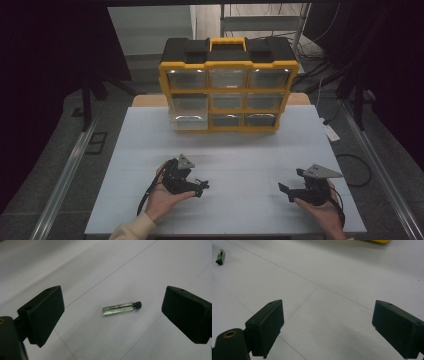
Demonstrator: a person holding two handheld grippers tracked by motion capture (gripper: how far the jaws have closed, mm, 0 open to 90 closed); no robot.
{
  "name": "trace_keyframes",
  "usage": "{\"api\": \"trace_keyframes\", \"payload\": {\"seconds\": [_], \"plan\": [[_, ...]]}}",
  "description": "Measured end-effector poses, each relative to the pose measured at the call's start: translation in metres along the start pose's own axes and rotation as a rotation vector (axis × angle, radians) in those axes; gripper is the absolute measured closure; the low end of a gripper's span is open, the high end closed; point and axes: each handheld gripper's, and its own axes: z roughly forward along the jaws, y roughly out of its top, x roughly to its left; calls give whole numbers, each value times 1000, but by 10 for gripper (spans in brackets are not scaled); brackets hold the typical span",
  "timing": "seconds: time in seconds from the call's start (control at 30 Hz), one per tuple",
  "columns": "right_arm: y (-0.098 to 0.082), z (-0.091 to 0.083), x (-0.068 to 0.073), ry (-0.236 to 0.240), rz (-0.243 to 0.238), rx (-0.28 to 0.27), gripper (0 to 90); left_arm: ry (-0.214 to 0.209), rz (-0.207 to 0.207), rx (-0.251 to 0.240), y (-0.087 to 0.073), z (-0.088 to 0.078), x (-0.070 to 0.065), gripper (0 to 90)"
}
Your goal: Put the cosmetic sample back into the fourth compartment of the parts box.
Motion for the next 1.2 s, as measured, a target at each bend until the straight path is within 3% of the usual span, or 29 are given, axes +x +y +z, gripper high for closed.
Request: {"api": "trace_keyframes", "payload": {"seconds": [0.57,1.2], "plan": [[0,0,0,-4,-2,4,112,36,-10,84,-3,25,-9,49],[-1,0,1,-13,-6,11,113,66,3,118,-2,37,-17,111]]}}
